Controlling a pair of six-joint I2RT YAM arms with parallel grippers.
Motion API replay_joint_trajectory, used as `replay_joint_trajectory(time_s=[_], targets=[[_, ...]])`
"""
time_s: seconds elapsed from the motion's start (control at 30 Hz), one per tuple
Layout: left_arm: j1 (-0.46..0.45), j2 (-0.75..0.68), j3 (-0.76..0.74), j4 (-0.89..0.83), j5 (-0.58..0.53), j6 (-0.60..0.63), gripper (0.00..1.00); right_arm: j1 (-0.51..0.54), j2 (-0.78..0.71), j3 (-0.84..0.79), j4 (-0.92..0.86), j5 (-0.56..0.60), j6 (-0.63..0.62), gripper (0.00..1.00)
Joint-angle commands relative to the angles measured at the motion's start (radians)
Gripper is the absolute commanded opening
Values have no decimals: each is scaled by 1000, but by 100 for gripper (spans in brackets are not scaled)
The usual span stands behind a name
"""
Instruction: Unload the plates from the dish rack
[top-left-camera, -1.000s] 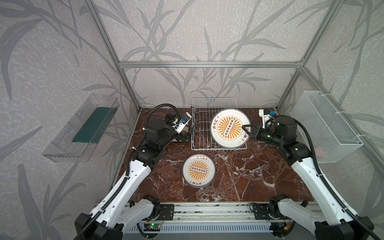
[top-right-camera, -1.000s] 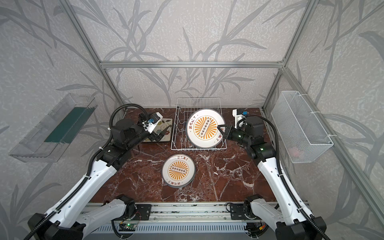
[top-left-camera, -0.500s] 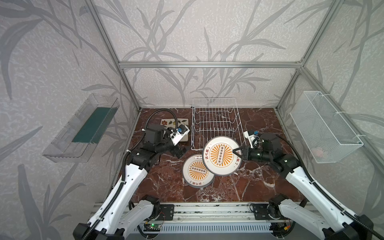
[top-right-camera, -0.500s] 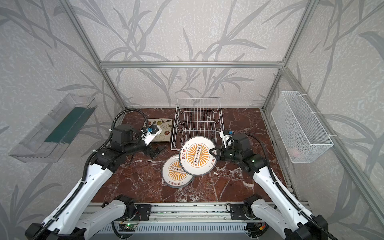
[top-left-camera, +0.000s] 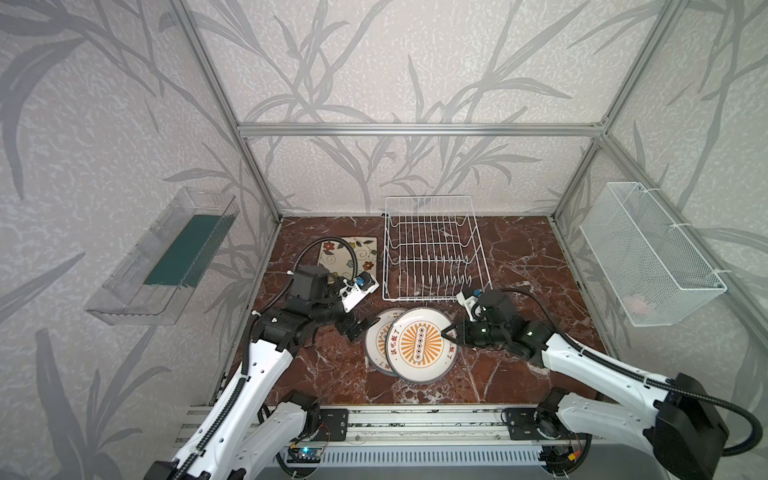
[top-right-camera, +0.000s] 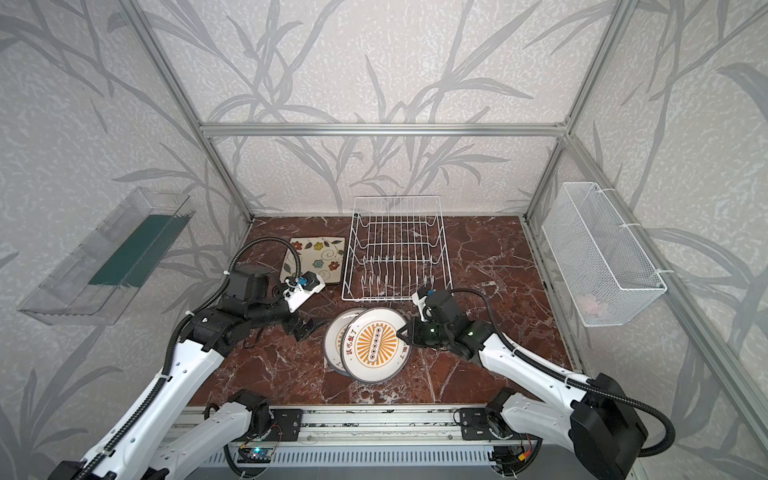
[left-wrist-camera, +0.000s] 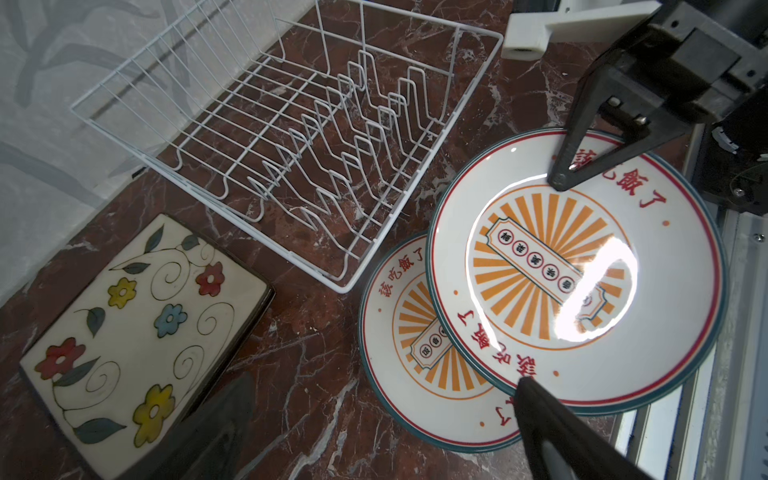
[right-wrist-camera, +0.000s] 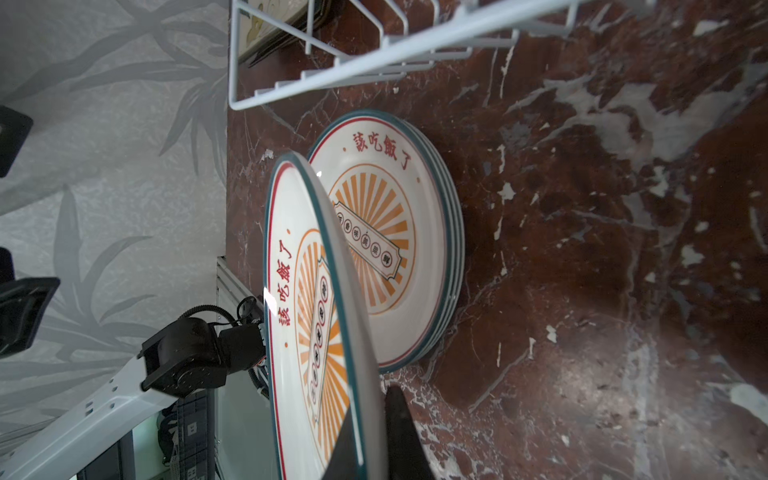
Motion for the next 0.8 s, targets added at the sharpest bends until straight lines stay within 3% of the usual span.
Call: replay_joint_trajectory(time_s=[0.0,0.43,0.77], targets=[[3,-2,-8,-16,28,24,99,19,44,13,179,27,65,0],[4,12,-17,28,36,23,99,50,272,37,371,1,118,0],[5,27,-11,20,40,27,99,78,298,21,398,8,158,2]])
